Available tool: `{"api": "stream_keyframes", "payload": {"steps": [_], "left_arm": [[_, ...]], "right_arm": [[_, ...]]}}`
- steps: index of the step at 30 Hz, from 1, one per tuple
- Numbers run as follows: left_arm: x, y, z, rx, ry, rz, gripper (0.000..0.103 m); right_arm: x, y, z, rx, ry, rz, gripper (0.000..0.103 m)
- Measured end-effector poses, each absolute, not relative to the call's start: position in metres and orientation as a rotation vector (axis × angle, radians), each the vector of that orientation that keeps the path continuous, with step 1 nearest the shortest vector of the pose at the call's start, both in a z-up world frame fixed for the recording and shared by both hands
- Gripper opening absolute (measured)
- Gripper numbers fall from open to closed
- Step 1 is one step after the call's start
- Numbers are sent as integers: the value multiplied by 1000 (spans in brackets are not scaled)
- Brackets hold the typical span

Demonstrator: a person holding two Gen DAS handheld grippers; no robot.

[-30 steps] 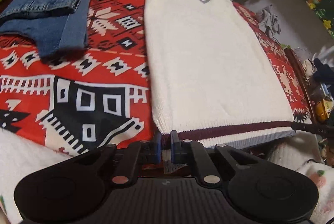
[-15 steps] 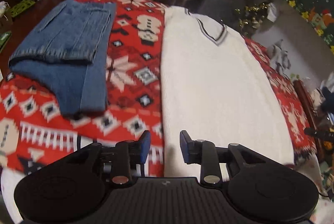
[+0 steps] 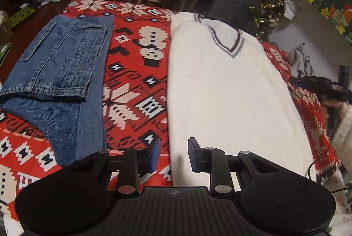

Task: Fold clothes
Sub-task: 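Open both grippers and release the vest hem, then reach the left gripper to the vest shoulder and grasp its edge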

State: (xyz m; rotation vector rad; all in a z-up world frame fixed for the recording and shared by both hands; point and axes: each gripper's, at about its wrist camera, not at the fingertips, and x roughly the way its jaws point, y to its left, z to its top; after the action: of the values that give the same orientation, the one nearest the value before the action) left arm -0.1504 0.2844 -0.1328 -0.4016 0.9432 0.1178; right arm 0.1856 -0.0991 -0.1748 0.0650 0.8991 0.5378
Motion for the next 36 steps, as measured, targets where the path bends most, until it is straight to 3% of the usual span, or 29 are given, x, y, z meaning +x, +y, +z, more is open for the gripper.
{"api": "stream_keyframes", "payload": {"steps": [8, 10, 15, 23, 32, 36], "left_arm": [[-143, 298, -138, -438, 973, 137, 26], [-137, 298, -139, -445, 969, 126, 26], [-126, 292, -136, -416, 954, 98, 26], [-112, 306, -149, -426, 953, 119, 26], [-53, 335, -160, -483, 849, 83, 26], [-19, 340, -170, -544, 822, 46, 37]], "right_arm": [[189, -54, -200, -142, 900, 529, 19], [183, -48, -200, -199, 886, 534, 4], [175, -46, -193, -278, 852, 498, 0], [183, -74, -189, -280, 852, 431, 1], [160, -90, -164, -146, 825, 431, 10], [133, -93, -150, -104, 823, 489, 13]]}}
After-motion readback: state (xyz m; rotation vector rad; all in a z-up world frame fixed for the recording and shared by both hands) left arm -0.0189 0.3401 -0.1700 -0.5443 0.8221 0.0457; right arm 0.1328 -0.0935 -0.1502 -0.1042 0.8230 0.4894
